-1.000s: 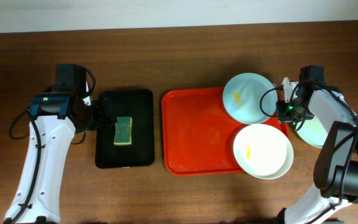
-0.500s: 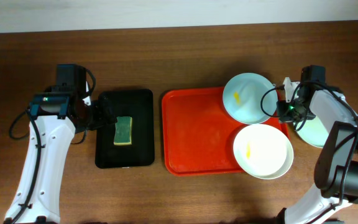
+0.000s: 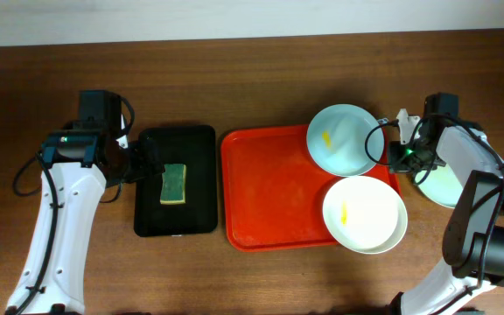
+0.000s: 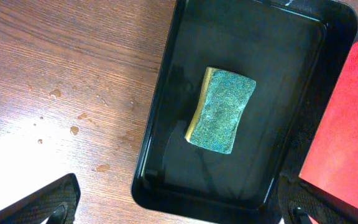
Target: Clean dirty plates on tray and stack at the side
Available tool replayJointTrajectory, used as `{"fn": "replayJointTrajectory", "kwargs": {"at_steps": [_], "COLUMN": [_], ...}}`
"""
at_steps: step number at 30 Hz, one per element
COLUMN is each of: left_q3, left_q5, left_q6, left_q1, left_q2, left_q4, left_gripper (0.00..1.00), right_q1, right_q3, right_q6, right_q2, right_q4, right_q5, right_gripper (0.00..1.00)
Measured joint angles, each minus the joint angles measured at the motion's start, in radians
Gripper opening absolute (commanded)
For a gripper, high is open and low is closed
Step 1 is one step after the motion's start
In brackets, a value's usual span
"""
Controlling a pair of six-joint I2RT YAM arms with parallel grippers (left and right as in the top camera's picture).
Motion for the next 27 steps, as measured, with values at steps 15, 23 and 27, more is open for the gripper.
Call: {"fn": "replayJointTrajectory", "kwargs": {"at_steps": [15, 23, 27], "left_q3": [0.000, 0.000, 0.000], "left_q5": [0.000, 0.000, 0.000], "left_q6": [0.000, 0.000, 0.000], "left_q1": [0.000, 0.000, 0.000], "left_q2": [0.000, 0.000, 0.000], "left_q4": [0.000, 0.000, 0.000], "left_gripper": [0.99, 0.99, 0.99], "right_q1": [0.000, 0.000, 0.001], "right_q3": [-0.003, -0.003, -0.004], "right_q6": [0.140, 0.248, 0.264], "right_q2": [0.000, 0.000, 0.000], "right_q4": [-0.005, -0.024, -0.029], "right_q5": [-0.012, -0.031, -0.041], "right_gripper": [0.04, 0.04, 0.04]}}
